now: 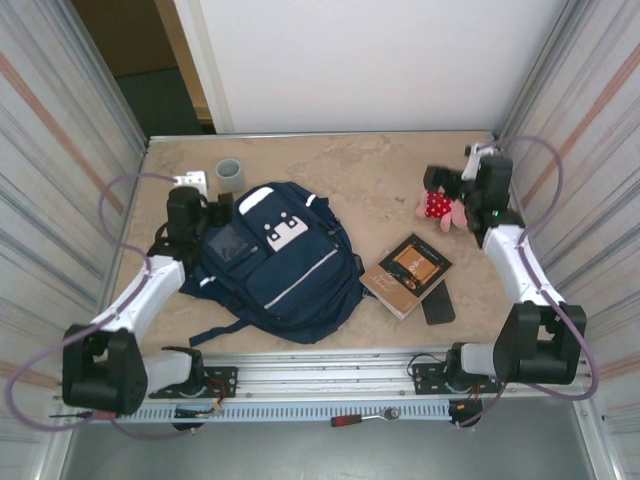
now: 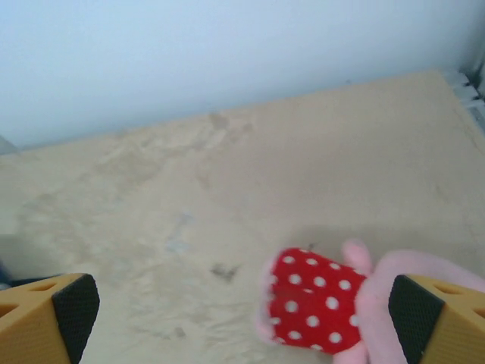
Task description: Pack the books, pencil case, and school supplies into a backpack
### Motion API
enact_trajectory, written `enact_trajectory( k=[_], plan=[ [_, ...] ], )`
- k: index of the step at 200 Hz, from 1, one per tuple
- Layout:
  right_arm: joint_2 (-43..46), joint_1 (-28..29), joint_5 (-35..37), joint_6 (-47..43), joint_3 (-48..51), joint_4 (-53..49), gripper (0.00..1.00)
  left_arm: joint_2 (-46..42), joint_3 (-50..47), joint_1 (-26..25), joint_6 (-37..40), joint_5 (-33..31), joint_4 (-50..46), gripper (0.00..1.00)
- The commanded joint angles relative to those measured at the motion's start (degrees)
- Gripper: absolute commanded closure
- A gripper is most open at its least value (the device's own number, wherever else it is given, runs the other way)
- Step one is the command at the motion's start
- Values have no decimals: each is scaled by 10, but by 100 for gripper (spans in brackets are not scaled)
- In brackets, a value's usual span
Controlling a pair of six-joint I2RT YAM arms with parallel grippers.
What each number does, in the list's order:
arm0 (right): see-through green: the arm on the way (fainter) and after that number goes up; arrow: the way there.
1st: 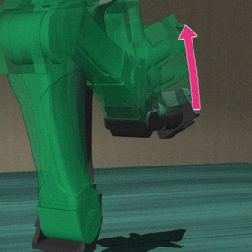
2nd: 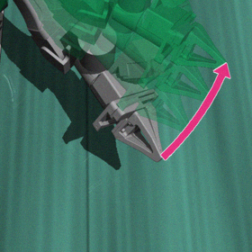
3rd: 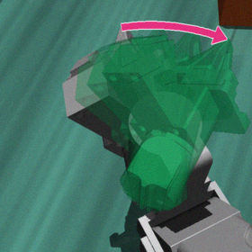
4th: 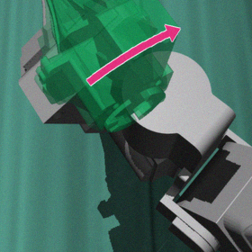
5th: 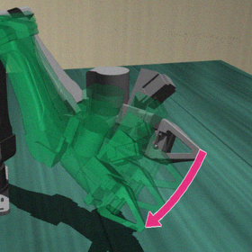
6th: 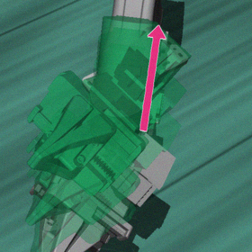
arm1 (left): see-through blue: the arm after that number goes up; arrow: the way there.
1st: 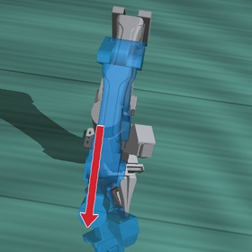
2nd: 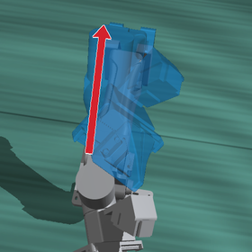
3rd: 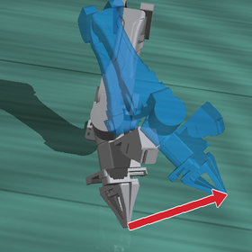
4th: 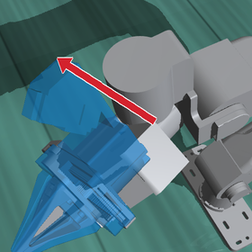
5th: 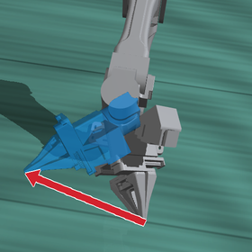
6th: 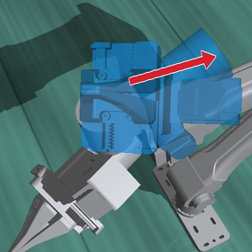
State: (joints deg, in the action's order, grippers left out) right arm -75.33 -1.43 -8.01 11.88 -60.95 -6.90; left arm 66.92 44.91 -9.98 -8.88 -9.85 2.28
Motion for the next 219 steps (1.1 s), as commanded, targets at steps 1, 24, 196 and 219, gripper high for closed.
enact_trajectory(
  k=[1, 24, 196, 219],
  plan=[
    [-25, 59, -24, 59, -88, -282, 1, -55, 36, -25, -120, 62, -242, 21],
    [-45, 163, -28, 108, -109, -344, 1, -99, 28, -30, -204, 133, -331, 26],
    [-190, 503, -16, 412, 76, -95, 31, 37, -121, -9, -223, 198, -217, 69],
    [-187, 529, -20, 434, 81, -91, 31, 74, -95, 7, -207, 200, -199, 69]
  ],
)
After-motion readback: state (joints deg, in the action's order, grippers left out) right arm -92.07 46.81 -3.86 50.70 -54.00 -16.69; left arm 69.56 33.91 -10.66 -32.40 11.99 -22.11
